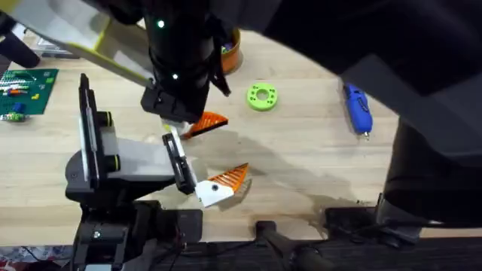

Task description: Pick up the gripper from the table and insert it into the empty holder that is missing its gripper. Then pick up a screw, insert it into the mounting hole, and use the screwdriver to tighten it. Finally, clean up the table by picking up the vegetable and placing it into the bucket.

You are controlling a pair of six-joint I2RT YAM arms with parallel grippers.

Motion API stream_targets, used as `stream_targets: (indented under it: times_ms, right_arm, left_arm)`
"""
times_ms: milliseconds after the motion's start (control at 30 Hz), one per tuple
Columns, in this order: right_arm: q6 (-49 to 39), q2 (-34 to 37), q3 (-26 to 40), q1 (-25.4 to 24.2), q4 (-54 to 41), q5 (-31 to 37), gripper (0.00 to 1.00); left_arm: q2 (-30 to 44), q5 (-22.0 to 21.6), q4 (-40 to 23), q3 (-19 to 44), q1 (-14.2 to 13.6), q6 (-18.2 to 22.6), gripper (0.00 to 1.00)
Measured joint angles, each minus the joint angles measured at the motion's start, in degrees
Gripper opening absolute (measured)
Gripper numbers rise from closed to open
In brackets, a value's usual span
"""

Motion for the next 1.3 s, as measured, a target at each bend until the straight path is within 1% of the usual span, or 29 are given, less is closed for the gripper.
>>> stream_targets:
  times_ms: [233,533,733,900,1167,1300]
  right_arm:
    - [0.0,-2.9,0.0,-0.1,1.1,0.0,0.011]
    - [0.0,-2.9,0.0,-0.1,2.5,0.0,0.011]
    - [0.0,-3.5,-1.2,-0.1,5.8,0.0,0.011]
    - [0.0,-6.6,-5.7,-0.4,9.4,0.0,0.011]
    - [0.4,-15.8,-20.2,-1.5,19.3,0.0,0.011]
    - [1.0,-18.7,-24.7,-2.4,21.5,-1.1,0.011]
  left_arm:
    - [0.0,0.0,0.0,0.0,0.0,0.0,0.987]
    - [0.0,0.0,0.0,0.0,0.0,0.0,0.987]
    - [0.0,0.0,0.0,0.0,0.0,0.0,0.987]
    - [0.0,0.0,0.0,0.0,0.0,0.0,0.987]
    - [0.0,0.0,0.0,0.0,0.0,0.0,0.987]
    - [0.0,0.0,0.0,0.0,0.0,0.0,0.987]
